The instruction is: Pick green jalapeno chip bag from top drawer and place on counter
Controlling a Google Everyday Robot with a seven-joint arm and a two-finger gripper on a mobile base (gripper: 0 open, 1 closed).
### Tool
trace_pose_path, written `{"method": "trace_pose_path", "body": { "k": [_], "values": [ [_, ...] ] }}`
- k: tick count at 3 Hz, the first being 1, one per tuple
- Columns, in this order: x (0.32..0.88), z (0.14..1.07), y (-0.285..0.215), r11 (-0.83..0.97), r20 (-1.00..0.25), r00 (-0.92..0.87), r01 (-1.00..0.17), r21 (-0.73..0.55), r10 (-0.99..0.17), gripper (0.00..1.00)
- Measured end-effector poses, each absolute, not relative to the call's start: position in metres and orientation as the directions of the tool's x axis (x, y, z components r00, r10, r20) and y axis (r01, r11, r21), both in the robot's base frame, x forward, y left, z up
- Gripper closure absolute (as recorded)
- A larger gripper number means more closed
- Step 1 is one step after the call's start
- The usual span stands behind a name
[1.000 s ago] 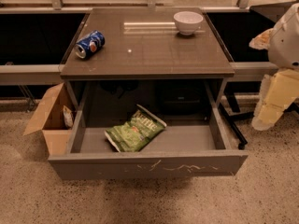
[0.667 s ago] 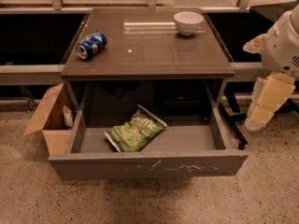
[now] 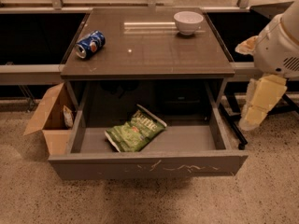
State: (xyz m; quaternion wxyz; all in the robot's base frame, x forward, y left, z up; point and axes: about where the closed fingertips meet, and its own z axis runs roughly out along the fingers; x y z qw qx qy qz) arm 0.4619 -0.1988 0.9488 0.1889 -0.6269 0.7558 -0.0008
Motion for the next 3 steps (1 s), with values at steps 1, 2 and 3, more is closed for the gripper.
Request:
{"method": "trace_pose_path", "body": {
  "k": [1,2,3],
  "values": [
    [0.48,0.917,-0.159,0.042,-0.279,0.026,-0.971,-0.234,-0.96,0.0],
    [0.493,0.894,-0.127,-0.107,-0.276,0.17,-0.967,-0.232,-0.946,0.0],
    [0.503,0.874,-0.088,-0.245,-0.298,0.308,-0.942,-0.231,-0.903,0.0]
  ]
}}
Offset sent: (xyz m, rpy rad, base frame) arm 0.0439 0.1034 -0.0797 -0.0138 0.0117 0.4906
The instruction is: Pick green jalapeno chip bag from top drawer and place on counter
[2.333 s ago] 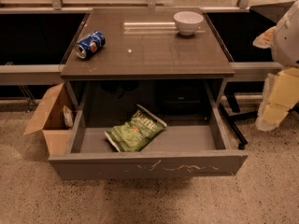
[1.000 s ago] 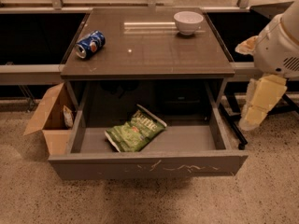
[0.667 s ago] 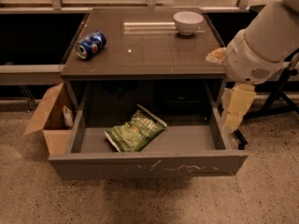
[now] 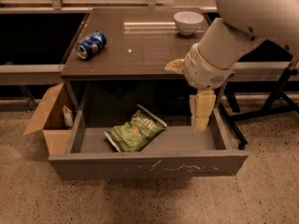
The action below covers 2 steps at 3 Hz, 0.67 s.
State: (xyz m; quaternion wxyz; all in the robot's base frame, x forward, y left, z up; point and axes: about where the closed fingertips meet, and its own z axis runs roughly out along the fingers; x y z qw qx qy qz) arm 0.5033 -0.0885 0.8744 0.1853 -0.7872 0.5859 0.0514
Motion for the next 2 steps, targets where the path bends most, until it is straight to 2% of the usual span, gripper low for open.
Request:
{"method": "trace_pose_path", "body": {
  "k": [2],
  "values": [
    [0.51,0.867,-0.077,-0.288,-0.29,0.353,-0.926,-0.243,-0.89,0.0]
  ]
}}
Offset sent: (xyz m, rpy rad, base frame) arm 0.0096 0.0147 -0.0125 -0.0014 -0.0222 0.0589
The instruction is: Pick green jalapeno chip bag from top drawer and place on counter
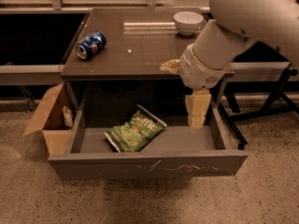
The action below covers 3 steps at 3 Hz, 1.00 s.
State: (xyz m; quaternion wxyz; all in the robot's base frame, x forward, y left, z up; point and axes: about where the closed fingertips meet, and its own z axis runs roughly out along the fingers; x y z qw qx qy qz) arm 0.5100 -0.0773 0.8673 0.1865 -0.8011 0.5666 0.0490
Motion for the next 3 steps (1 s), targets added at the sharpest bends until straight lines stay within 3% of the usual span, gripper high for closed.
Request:
{"method": "trace_pose_path", "body": {
  "k": [3],
  "values": [
    [0.575,0.749,0.013,-0.611,-0.316,0.644,-0.763,-0.209,-0.696,0.0]
  ]
}}
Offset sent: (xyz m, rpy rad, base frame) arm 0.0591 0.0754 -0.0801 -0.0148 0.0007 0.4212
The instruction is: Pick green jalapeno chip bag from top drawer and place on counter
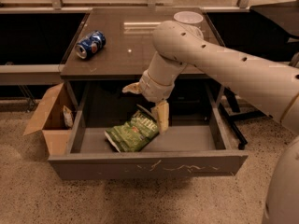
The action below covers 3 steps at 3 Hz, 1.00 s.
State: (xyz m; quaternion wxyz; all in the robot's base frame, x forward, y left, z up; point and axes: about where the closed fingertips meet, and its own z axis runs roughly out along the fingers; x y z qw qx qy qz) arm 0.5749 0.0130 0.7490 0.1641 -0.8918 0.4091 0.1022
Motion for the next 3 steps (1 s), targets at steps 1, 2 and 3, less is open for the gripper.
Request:
{"method": "trace_pose_path", "body": {
  "k": [1,2,3],
  "values": [
    [0.576,0.746,0.015,-0.616,-0.317,0.648,-0.76,-0.207,-0.693,0.0],
    [0.583,0.724,0.027,-0.643,-0.321,0.668,-0.741,-0.195,-0.672,0.0],
    [0.595,0.696,0.038,-0.676,-0.34,0.691,-0.714,-0.18,-0.638,0.0]
  ]
}}
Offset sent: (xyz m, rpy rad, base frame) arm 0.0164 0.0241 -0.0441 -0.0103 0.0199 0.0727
